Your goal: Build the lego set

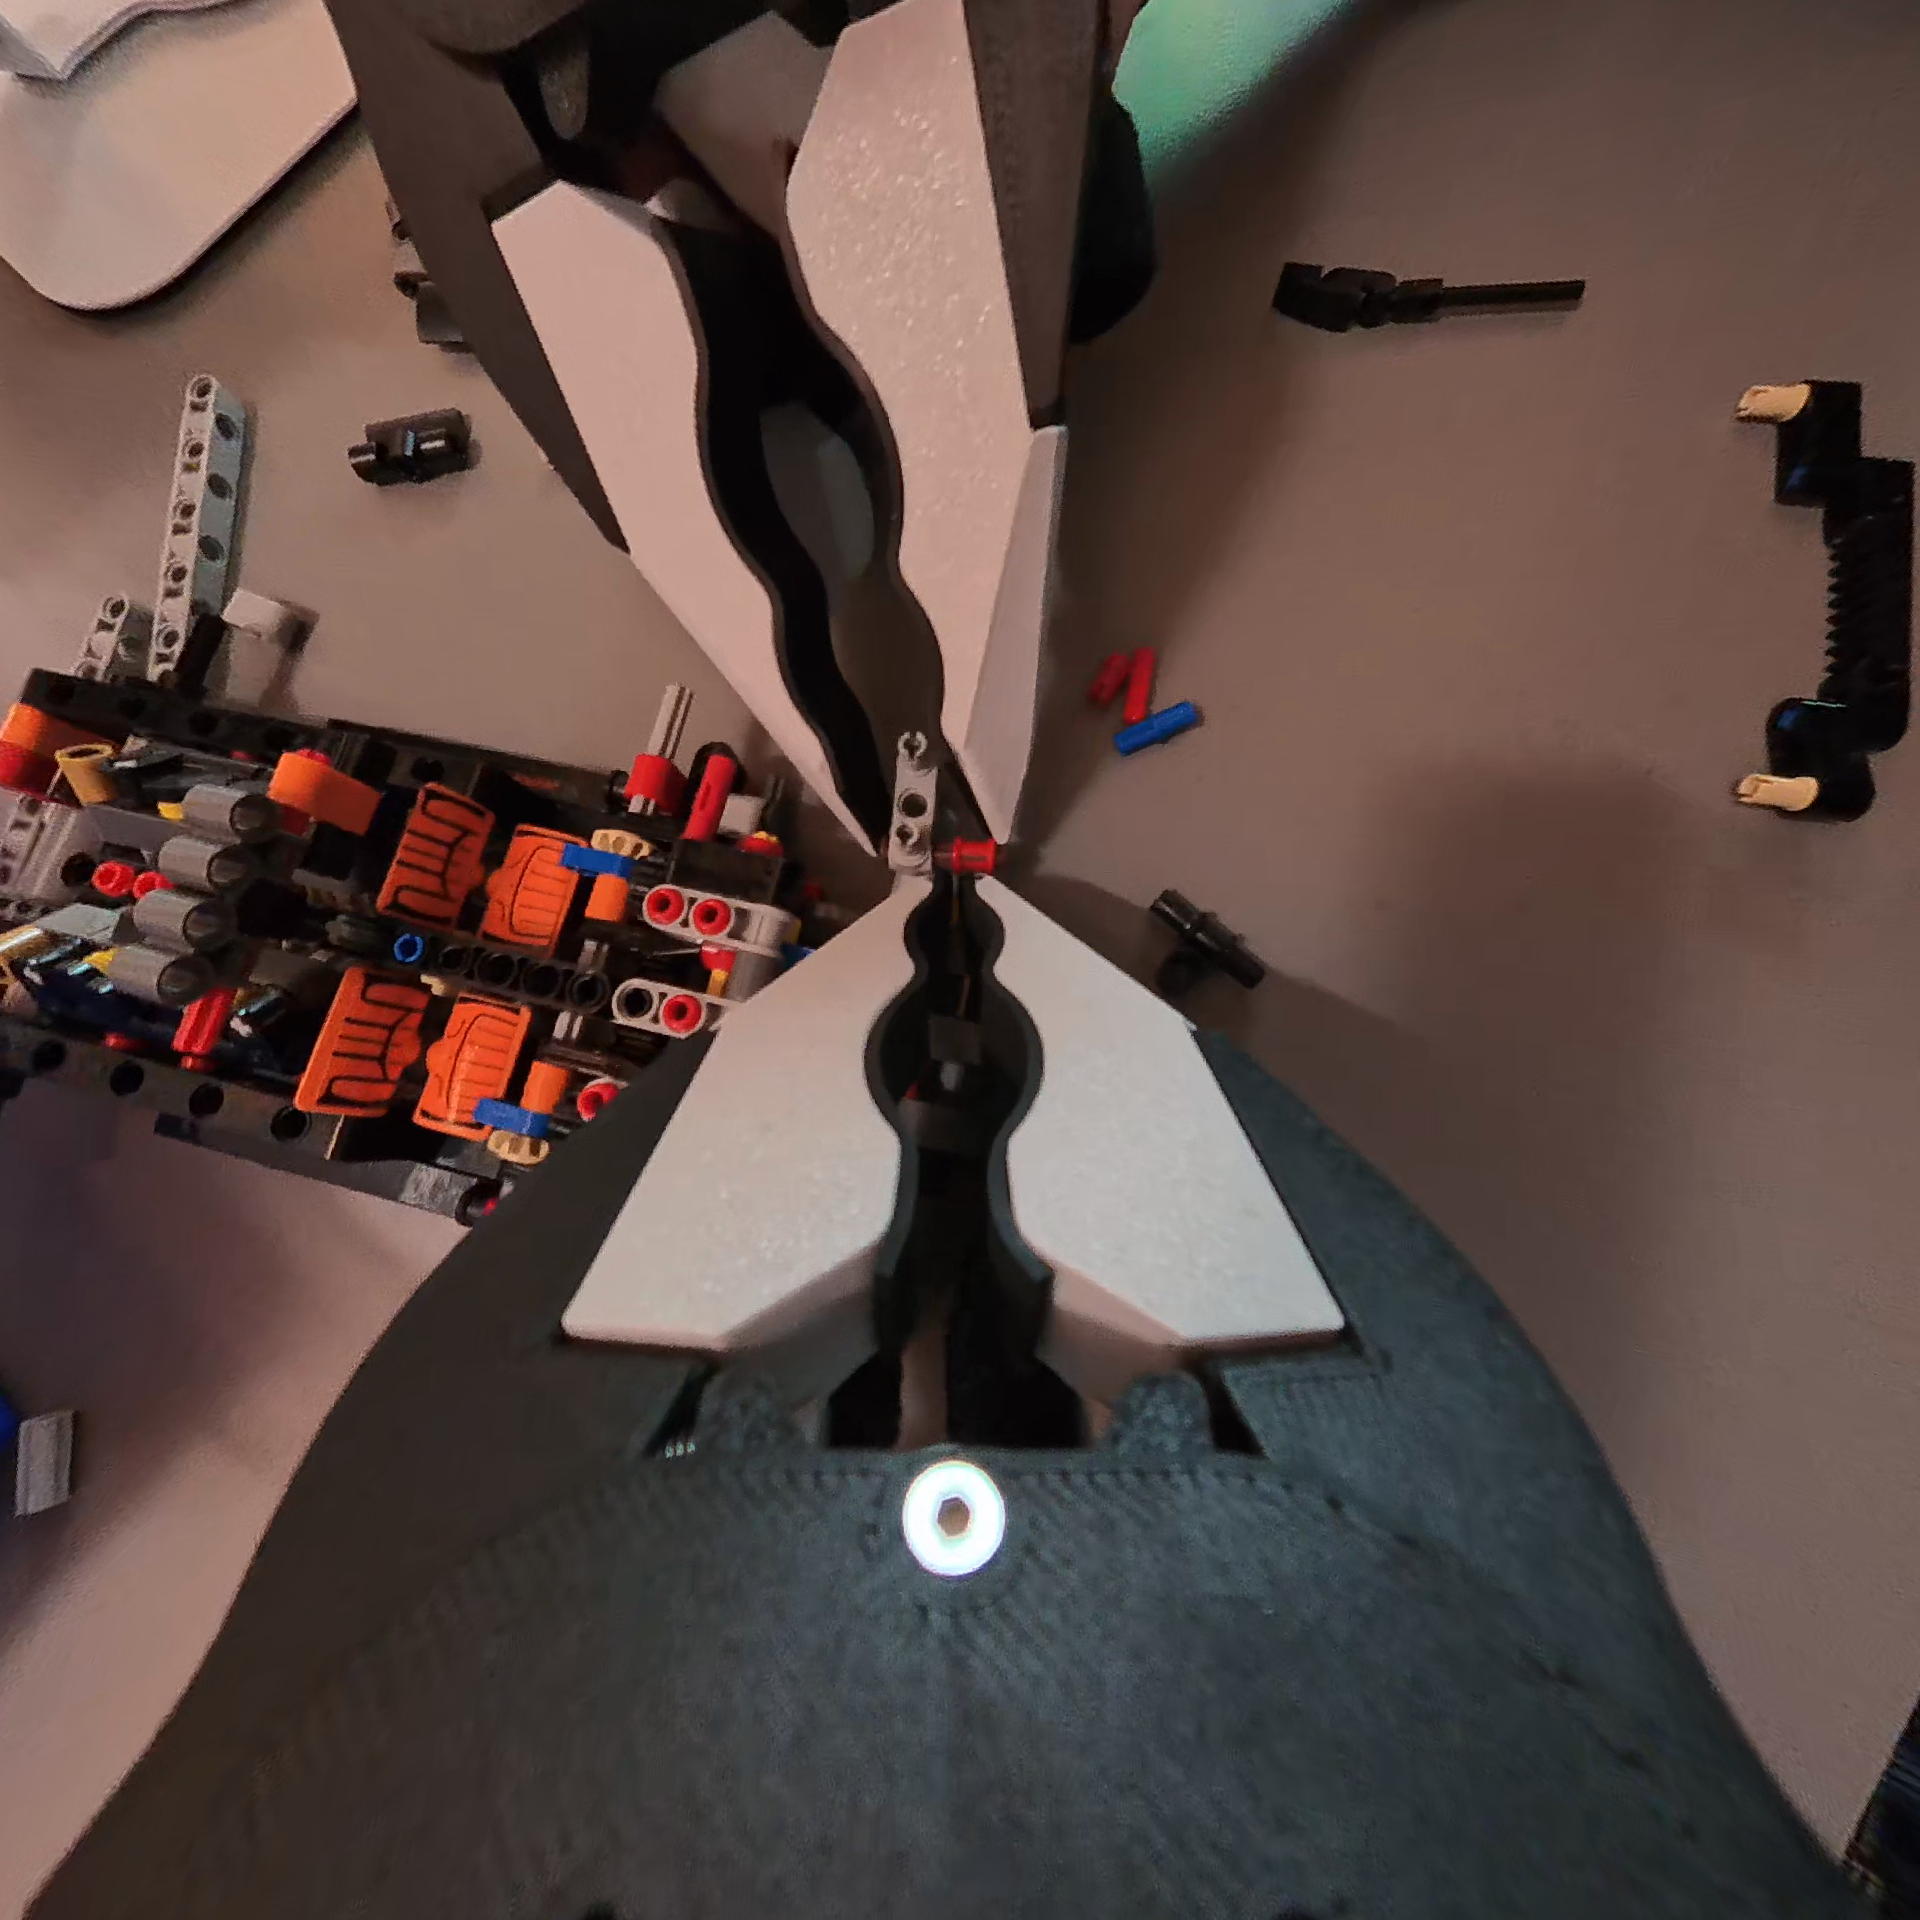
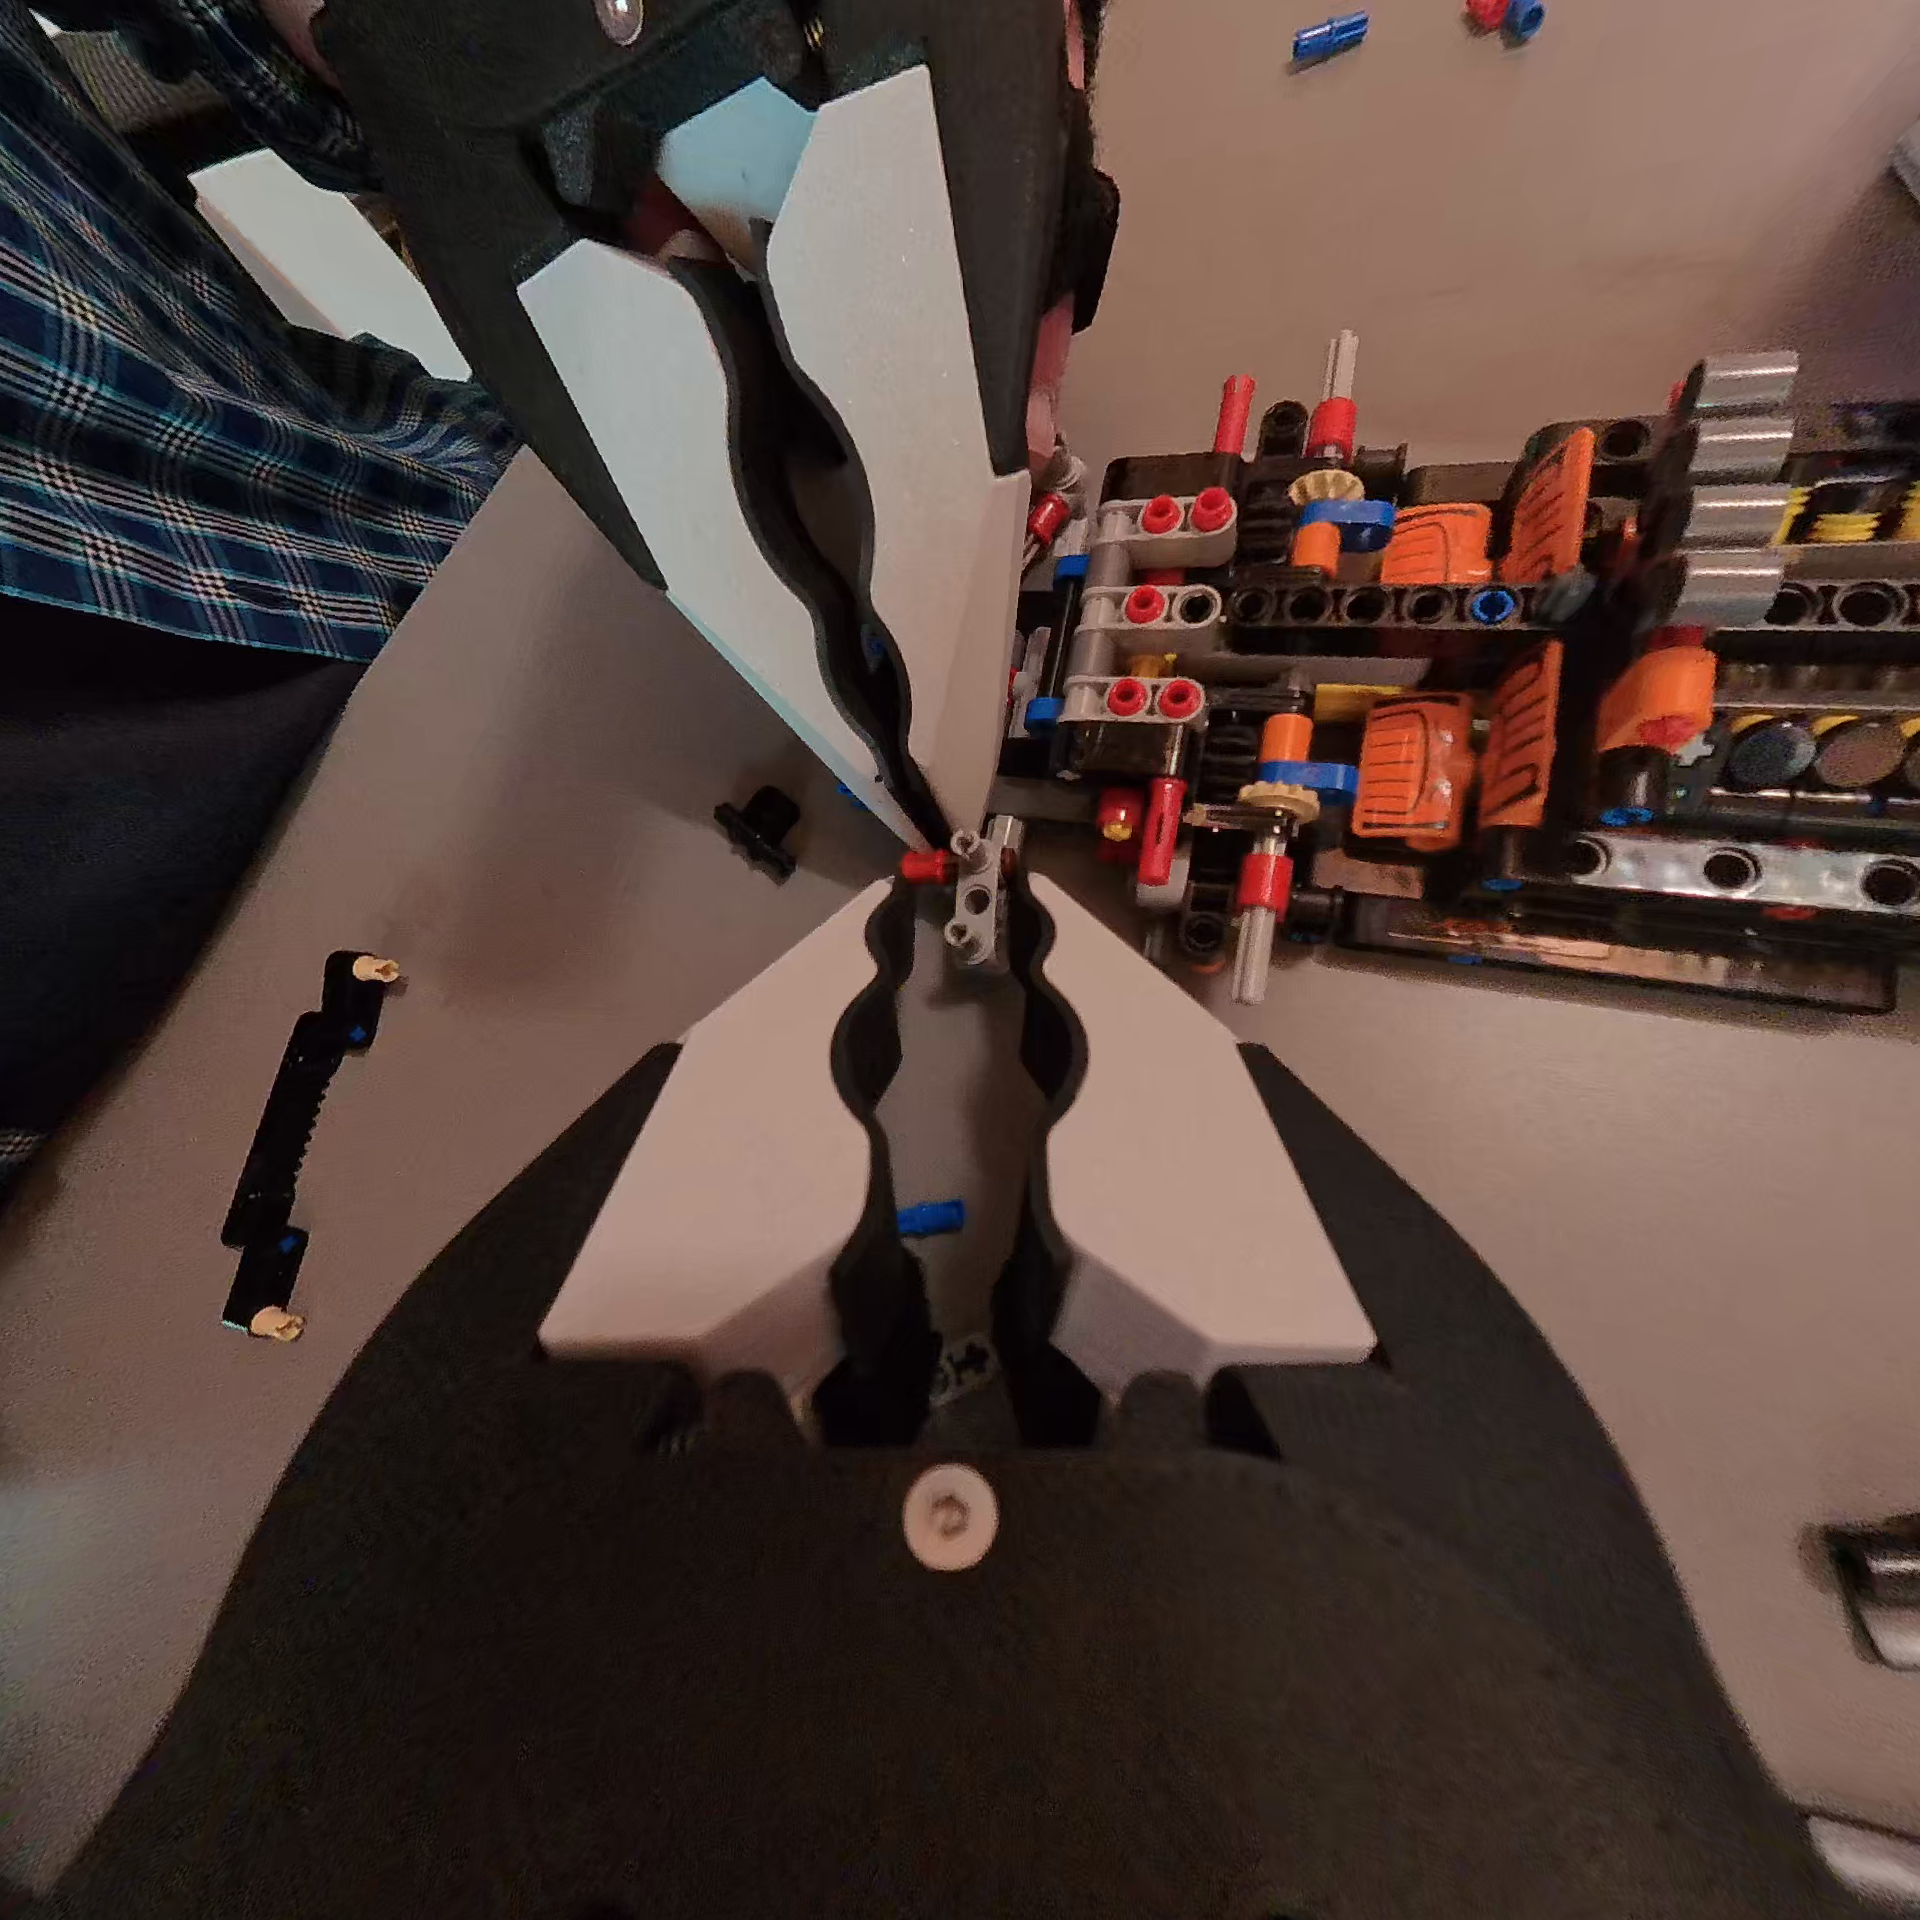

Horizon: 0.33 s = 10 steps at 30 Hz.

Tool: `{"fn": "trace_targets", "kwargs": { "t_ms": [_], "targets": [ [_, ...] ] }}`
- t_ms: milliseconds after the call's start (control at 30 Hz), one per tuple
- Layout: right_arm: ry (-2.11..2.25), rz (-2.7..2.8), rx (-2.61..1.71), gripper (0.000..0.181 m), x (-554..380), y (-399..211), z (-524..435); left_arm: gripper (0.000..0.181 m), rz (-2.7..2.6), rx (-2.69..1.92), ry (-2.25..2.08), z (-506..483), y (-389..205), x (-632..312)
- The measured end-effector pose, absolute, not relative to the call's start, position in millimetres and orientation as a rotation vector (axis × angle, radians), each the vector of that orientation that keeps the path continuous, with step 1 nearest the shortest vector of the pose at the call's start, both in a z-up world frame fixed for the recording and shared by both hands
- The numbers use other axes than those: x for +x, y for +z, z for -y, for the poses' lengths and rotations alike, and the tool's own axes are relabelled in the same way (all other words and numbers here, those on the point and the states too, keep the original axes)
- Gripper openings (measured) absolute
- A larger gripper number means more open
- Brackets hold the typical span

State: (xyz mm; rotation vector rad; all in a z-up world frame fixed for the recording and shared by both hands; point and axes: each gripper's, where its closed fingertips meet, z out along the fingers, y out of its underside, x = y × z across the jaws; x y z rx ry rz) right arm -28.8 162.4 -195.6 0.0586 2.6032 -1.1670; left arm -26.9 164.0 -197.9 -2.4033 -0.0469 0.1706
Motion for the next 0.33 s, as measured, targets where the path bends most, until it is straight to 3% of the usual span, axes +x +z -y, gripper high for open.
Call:
{"fn": "trace_targets", "kwargs": {
  "t_ms": [33, 333],
  "targets": [
    [-1.166, -2.604, 0.056, 0.017, -28.6, -195.7, -162.4, 0.000, 0.045, -2.403, 0.173, -164.0, -198.1, -26.9],
    [-1.160, -2.608, 0.048, 0.014, -28.1, -196.1, -162.3, 0.000, 0.046, -2.412, 0.169, -163.9, -198.4, -27.2]
  ]
}}
